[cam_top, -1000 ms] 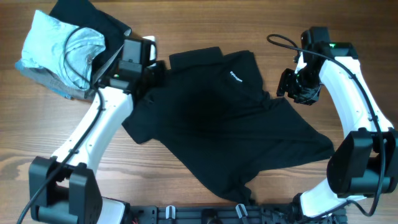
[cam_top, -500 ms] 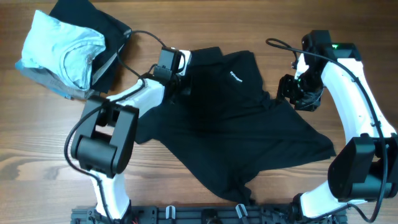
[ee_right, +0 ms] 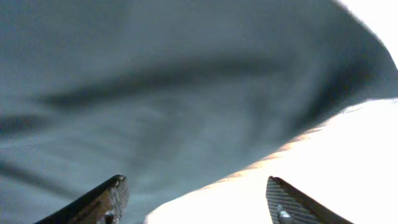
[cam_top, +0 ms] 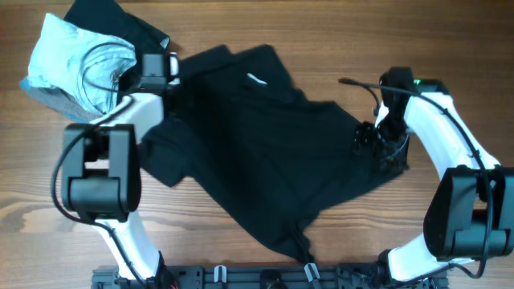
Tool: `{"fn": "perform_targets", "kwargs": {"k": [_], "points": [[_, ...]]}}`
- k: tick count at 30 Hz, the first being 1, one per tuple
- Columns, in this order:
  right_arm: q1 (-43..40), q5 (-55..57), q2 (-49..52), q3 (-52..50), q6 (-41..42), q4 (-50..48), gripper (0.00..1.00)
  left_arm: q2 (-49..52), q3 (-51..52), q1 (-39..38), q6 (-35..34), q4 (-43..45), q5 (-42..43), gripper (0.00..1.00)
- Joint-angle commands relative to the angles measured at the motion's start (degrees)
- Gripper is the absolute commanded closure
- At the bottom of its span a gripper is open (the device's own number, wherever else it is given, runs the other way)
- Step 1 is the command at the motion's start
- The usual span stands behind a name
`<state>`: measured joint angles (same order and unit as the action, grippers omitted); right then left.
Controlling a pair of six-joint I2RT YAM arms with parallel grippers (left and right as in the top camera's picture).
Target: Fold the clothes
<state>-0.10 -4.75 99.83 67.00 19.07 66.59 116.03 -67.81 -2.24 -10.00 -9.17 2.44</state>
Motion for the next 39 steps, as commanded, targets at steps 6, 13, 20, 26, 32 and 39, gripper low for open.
{"fn": "perform_targets", "kwargs": {"k": [6,13,20,26,32,39], "points": [[-1.42,3.23,-0.83,-10.93,8.09,-12.72,0.21,-2.21,0.72,0.61,-1.36,-1.31,3.54,0.91],[-1.55,4.57,-0.83,-16.79,9.68,-26.86,0.68,-12.33,0.72,0.00,-1.38,-3.74,4.63,0.68],[-12.26,17.07,-0.83,-13.97,12.85,-30.51,0.90,-24.33,0.72,-0.02,-1.38,-9.90,4.63,0.57],[-27.02,16.85,-0.83,-3.06,2.25,-31.65,0.96,-27.89,0.72,-1.38,-1.36,-12.15,4.63,0.44],[-32.92,1.07,-1.22,11.21,-1.03,-21.33,0.21,-27.85,0.72,-3.30,-1.33,-16.50,4.61,0.34],[-32.00,-19.74,-3.76,15.80,-2.89,-12.39,0.20,-27.71,0.98,-5.40,-1.11,-27.85,4.63,0.28]]}}
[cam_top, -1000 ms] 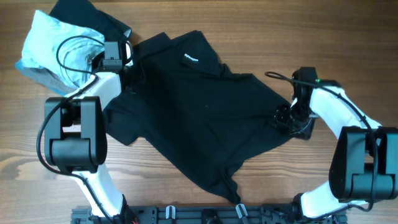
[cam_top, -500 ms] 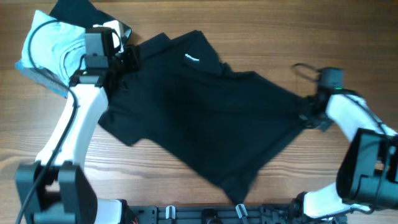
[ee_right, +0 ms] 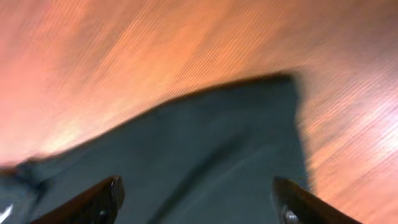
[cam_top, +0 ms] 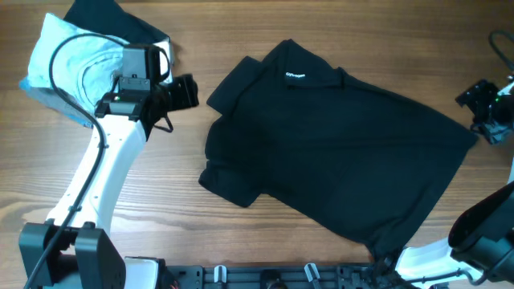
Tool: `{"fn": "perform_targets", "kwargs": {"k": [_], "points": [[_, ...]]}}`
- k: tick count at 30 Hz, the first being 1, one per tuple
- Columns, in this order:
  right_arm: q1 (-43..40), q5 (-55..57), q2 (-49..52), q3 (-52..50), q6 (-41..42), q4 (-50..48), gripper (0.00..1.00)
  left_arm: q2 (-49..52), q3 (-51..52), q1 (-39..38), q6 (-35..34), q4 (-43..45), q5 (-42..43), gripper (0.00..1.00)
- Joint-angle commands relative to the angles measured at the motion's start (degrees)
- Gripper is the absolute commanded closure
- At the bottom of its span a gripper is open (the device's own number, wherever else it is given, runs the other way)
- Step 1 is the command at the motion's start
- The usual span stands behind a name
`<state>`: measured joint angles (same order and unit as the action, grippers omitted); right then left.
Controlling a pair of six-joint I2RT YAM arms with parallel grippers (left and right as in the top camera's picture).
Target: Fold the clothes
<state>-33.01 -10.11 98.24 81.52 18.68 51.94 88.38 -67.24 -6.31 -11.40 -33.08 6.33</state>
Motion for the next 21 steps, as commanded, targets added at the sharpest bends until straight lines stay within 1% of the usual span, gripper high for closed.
{"fn": "perform_targets", "kwargs": {"k": [1,2,3,6,7,10,11,13,18,21], "points": [[1.16,-16.59,-2.40,1.29,-2.84,3.37,0.20,0.00,0.90,-1.73,0.52,-4.28,0.76,0.28],[1.55,-18.69,-2.51,1.29,-3.87,4.48,0.19,0.15,1.55,-2.25,0.72,-4.22,0.72,0.33],[1.97,-19.89,-2.58,1.29,-4.52,5.35,0.20,0.39,2.36,-2.71,0.74,-3.61,0.72,0.36],[3.80,-21.00,-2.58,1.29,-6.82,8.94,0.20,1.92,5.09,-4.31,0.72,1.25,0.76,0.55],[4.50,-20.94,-2.58,1.29,-7.63,9.53,0.20,2.73,6.01,-4.90,0.74,3.72,0.74,0.71],[6.71,-18.99,-2.58,1.29,-8.20,10.12,0.20,6.71,8.20,-7.13,0.68,13.20,0.81,0.94],[7.30,-18.58,-2.58,1.29,-8.17,10.14,0.20,8.41,8.20,-7.85,0.70,15.21,0.83,0.96],[8.24,-18.58,-2.58,1.29,-8.20,10.67,0.20,12.15,8.20,-9.18,0.68,19.19,1.36,0.96],[10.56,-15.06,-2.58,0.76,-8.28,12.04,0.19,21.18,8.20,-10.71,0.66,29.59,7.76,0.96],[11.69,-11.96,-2.58,-0.79,-8.24,12.26,0.18,25.03,8.20,-10.56,0.66,33.38,6.71,0.96]]}}
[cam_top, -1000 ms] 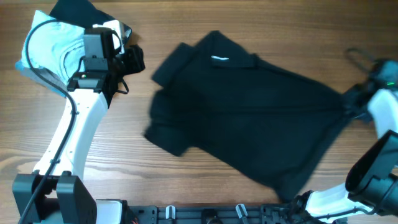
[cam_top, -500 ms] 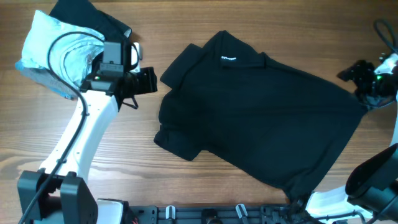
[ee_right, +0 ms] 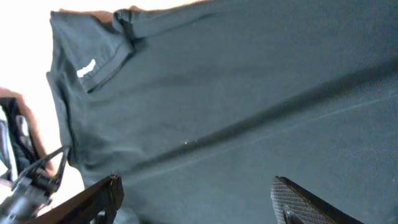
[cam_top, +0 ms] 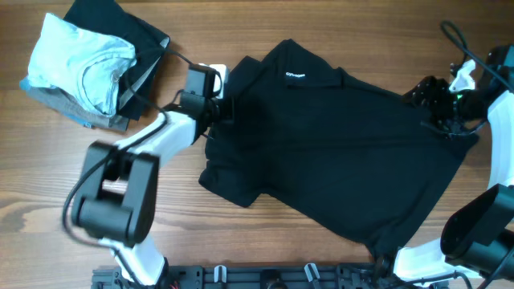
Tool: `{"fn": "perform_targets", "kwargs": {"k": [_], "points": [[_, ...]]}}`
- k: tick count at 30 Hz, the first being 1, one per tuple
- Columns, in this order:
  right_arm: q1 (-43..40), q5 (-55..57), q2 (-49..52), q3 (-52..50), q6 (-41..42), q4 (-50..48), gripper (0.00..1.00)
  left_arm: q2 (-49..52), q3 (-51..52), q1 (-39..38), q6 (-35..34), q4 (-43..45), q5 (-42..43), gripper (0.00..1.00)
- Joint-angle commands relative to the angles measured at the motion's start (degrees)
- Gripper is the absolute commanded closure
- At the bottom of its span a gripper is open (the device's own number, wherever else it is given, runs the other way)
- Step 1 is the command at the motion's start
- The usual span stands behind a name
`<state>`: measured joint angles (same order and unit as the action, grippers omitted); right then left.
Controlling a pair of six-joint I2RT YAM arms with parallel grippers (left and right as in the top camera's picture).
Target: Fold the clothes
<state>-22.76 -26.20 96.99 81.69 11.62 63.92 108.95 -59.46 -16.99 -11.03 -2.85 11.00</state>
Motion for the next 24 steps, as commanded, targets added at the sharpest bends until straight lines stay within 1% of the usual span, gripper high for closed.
{"fn": "perform_targets", "kwargs": {"k": [1,3,6,9,11,14,16,19,21,24], "points": [[1.73,4.42,-1.33,-1.66,-1.25,0.33,0.19,5.64,0.42,0.42,0.26,3.61,0.52,0.96],[1.99,4.42,-1.31,-3.06,-1.49,0.39,0.18,7.65,0.42,1.29,-1.18,3.69,-5.09,0.96],[2.36,4.39,-1.31,-6.36,-1.57,-0.81,0.18,10.05,0.42,5.05,-6.82,2.27,-15.32,0.96],[2.36,4.50,-1.31,-10.80,-1.60,-2.71,0.18,10.64,0.42,9.60,-6.80,1.99,-15.96,0.95],[2.34,4.87,-1.31,-15.34,-1.31,-4.59,0.18,10.62,0.22,13.51,-6.62,2.25,-12.46,0.95],[2.34,4.92,-1.31,-20.96,0.83,-7.65,0.19,10.21,-0.48,17.25,-2.45,2.67,0.61,0.94],[2.34,5.03,-1.31,-23.63,2.43,-9.33,0.20,9.57,-0.68,18.25,-1.77,2.62,6.03,0.91],[2.34,8.68,-1.31,-26.08,7.50,-9.90,0.23,7.87,-0.68,17.90,-1.73,1.16,6.99,0.82],[2.34,11.41,-1.31,-27.71,10.54,-10.78,0.27,6.51,-0.68,17.33,-1.25,0.09,6.99,0.73],[2.34,14.05,-1.31,-31.85,13.46,-15.28,0.33,3.23,-0.66,16.55,-1.16,-0.87,6.99,0.61]]}}
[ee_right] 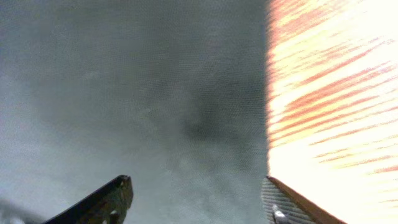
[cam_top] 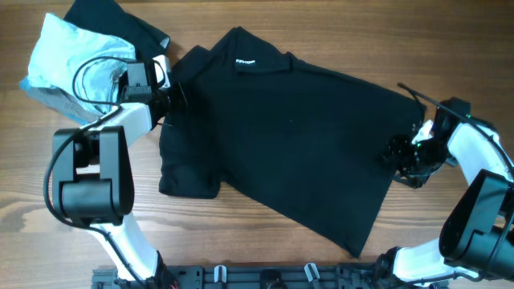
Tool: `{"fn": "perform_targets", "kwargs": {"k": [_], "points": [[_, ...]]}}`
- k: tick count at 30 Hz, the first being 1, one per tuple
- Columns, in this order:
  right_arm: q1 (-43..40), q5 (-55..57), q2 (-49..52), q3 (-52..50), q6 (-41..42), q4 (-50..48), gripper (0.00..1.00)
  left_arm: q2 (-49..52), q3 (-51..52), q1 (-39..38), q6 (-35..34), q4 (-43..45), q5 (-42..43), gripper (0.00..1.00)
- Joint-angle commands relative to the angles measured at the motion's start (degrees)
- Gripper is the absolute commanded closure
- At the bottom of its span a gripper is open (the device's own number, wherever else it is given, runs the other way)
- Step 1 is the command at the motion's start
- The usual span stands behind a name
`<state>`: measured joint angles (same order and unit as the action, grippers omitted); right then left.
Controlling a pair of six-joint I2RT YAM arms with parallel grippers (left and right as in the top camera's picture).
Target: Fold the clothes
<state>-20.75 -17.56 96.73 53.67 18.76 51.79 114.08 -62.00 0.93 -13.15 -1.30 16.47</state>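
A black polo shirt (cam_top: 297, 136) lies spread on the wooden table, collar (cam_top: 255, 61) at the back. My left gripper (cam_top: 172, 96) is at the shirt's left sleeve edge, with the cloth drawn up to its tips, so it looks shut on it. My right gripper (cam_top: 399, 154) hovers over the shirt's right edge. In the right wrist view this gripper (ee_right: 199, 202) is open, the dark fabric (ee_right: 137, 93) under both fingers and bare wood (ee_right: 336, 93) to the right.
A pile of other clothes sits at the back left: a light blue garment (cam_top: 68, 52), a black one (cam_top: 112, 18) and a grey one (cam_top: 48, 98). Bare wood lies in front of the shirt (cam_top: 241, 233). A black rail (cam_top: 265, 277) runs along the front edge.
The shirt has shifted left and back, and my left gripper has moved left with its sleeve edge. My right gripper has come down from the back right corner to the shirt's right edge, still open.
First the shirt lay crumpled between both arms, the right gripper open over it. Then it lay spread out with both arms drawn away. Then the left gripper was at its left shoulder and the right above its back right corner. Now the shirt sits further left.
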Motion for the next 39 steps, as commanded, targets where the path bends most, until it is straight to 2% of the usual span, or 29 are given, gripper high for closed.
{"fn": "perform_targets", "kwargs": {"k": [1,3,4,7,9,12,13,15,16,22,26,29,33,36,39], "points": [[0.33,5.66,-0.92,-5.46,7.04,-5.40,0.37,-3.17,1.86,-1.49,0.96,-2.60,1.53,0.58],[0.33,5.81,-0.68,-8.70,9.01,-9.66,0.52,-6.23,1.88,-1.77,0.94,-3.06,1.53,0.49],[0.28,6.29,-0.50,-10.01,10.43,-11.19,0.64,-7.89,1.88,-1.79,0.92,-3.39,1.53,0.41],[-0.68,15.50,-0.35,-11.37,15.19,-12.09,0.88,-13.11,1.88,-1.79,0.92,-5.46,1.53,0.18],[-2.80,23.30,-0.37,-10.75,15.89,-12.11,0.95,-16.72,1.88,-1.79,0.94,-7.61,1.51,0.10],[-6.19,24.04,-0.37,-8.74,15.61,-12.22,0.96,-20.13,1.88,-1.79,0.94,-11.17,1.51,0.07],[-6.97,21.86,-0.37,-8.02,13.99,-12.81,0.92,-21.05,1.88,-1.79,0.94,-12.57,1.53,0.06],[-7.54,16.31,-0.37,-6.71,8.33,-13.57,0.43,-22.21,1.88,-1.79,0.96,-15.76,1.46,0.04],[-7.56,16.06,-0.37,-5.92,8.28,-13.14,0.38,-22.36,1.88,-1.79,0.96,-17.35,1.11,0.04],[-7.63,11.76,-1.97,3.13,7.04,-4.92,0.28,-22.36,1.88,-1.77,1.11,-32.30,-3.06,0.04],[-7.63,4.61,-4.61,6.40,3.91,-0.52,0.28,-22.36,1.88,-1.77,1.14,-40.98,-3.76,0.09],[-7.61,-3.10,-7.93,6.56,0.66,1.92,0.28,-22.34,2.36,-1.77,0.37,-47.58,-8.79,0.20],[-7.61,-5.40,-11.19,6.47,-2.47,6.40,0.28,-22.34,5.95,-1.40,0.26,-48.92,-9.49,0.34],[-7.61,-5.33,-11.98,5.84,-4.31,9.68,0.28,-22.34,9.73,-1.31,0.28,-48.22,-8.72,0.53],[-7.61,-5.11,-11.98,4.28,-5.29,10.62,0.28,-22.34,12.90,-1.31,0.31,-47.04,-5.44,0.55]]}}
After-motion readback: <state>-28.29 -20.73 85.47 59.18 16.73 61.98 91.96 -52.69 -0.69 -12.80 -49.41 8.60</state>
